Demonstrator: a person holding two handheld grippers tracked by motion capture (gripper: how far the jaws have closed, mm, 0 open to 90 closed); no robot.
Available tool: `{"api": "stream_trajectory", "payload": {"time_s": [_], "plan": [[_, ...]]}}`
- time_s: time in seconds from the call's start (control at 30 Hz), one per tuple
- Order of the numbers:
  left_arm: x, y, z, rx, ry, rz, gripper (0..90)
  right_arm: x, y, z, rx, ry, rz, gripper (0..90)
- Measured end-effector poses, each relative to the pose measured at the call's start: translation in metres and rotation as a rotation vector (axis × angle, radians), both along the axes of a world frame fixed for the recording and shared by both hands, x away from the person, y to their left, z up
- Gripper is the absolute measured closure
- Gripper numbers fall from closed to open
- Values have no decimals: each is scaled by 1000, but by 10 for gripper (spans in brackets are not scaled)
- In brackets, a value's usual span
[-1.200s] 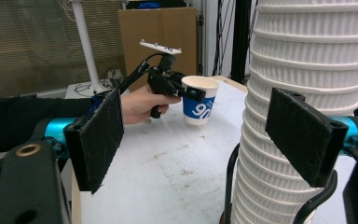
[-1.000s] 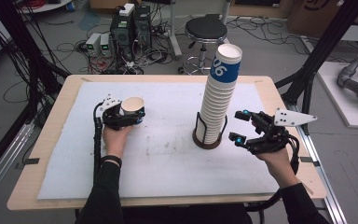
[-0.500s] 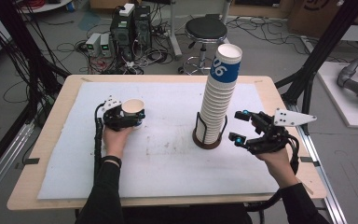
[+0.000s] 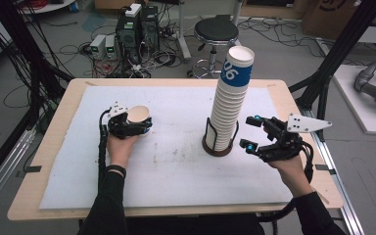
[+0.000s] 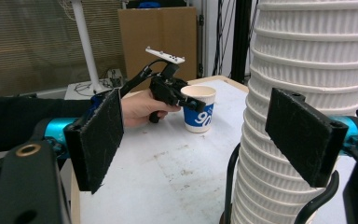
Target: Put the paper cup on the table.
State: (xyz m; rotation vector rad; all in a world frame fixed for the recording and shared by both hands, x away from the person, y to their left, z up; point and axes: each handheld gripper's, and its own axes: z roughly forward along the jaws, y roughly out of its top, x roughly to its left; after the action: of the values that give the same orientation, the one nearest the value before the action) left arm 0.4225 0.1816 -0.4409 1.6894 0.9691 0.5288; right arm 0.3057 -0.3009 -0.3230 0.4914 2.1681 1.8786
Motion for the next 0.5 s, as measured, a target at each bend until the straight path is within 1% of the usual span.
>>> {"api": "stream_trajectory", "payload": {"time_s": [0.07,0.13,0.2,0.33,0.37,0.43,0.5], "plan": [[-1,0,0,7,3,9,137,0,0,0,3,3,1,196],[-1,0,0,1,17,15,95,0,0,0,3,1,2,196],[-2,-1,0,6,28,19,83,0,0,0,3,1,4,196],[-4,-1,0,2,39,13,65,0,0,0,4,-6,6,196],[-5,-1,1,8,47,14,57,0,0,0,3,-6,6,196],[-5,-1,1,-1,62,16,33,0,0,0,6,-5,6,196],[-7,-1,1,2,71,22,17,-1,1,0,4,-3,8,196]]}}
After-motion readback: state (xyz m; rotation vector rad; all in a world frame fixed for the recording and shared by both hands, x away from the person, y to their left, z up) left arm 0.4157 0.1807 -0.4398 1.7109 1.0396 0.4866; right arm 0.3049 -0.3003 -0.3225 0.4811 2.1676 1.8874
